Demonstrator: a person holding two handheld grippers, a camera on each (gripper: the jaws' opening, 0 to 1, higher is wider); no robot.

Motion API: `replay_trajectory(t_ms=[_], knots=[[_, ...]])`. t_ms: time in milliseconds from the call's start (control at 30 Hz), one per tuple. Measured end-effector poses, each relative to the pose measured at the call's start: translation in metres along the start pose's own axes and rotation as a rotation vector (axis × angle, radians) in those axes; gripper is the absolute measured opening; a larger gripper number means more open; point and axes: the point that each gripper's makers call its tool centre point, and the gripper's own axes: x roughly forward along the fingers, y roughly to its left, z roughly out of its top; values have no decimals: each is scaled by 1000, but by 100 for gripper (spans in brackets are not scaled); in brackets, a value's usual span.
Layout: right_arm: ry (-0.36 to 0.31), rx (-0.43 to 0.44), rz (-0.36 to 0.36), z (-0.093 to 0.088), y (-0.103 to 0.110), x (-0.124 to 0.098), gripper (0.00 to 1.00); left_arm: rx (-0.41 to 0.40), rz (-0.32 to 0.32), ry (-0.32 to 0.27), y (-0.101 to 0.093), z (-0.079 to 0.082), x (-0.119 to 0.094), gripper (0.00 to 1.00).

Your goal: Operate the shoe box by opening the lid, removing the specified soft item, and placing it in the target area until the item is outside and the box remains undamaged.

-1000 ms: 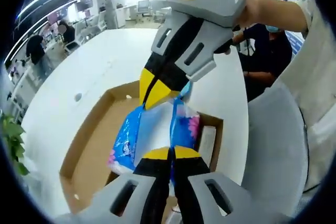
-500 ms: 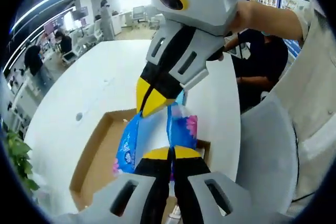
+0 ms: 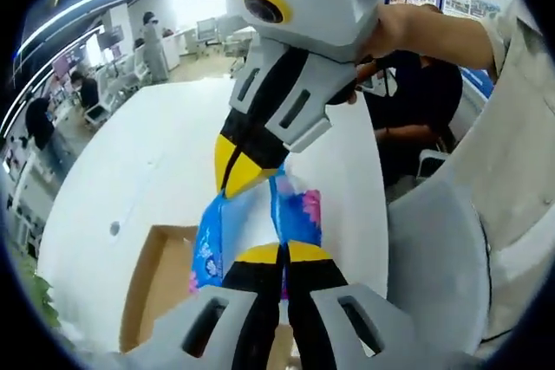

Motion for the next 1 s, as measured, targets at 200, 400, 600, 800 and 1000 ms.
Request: replay_trajectory(t_ms=[200, 400, 600, 800, 1000], knots=[[0, 13, -31, -15, -13, -19, 0, 30, -29, -15, -6, 19, 16, 0], [1, 45, -62, -30, -29, -32, 0, 52, -49, -16, -10, 35, 34, 0], [12, 74, -79, -48, -41, -42, 0, 69, -61, -20, -10, 47, 52, 0], [16, 105, -97, -62, -54, -47, 0, 82, -78, -19, -11, 58, 70, 0], [20, 136, -115, -77, -67, -53, 0, 101, -85, -12, -9, 67, 87, 0]])
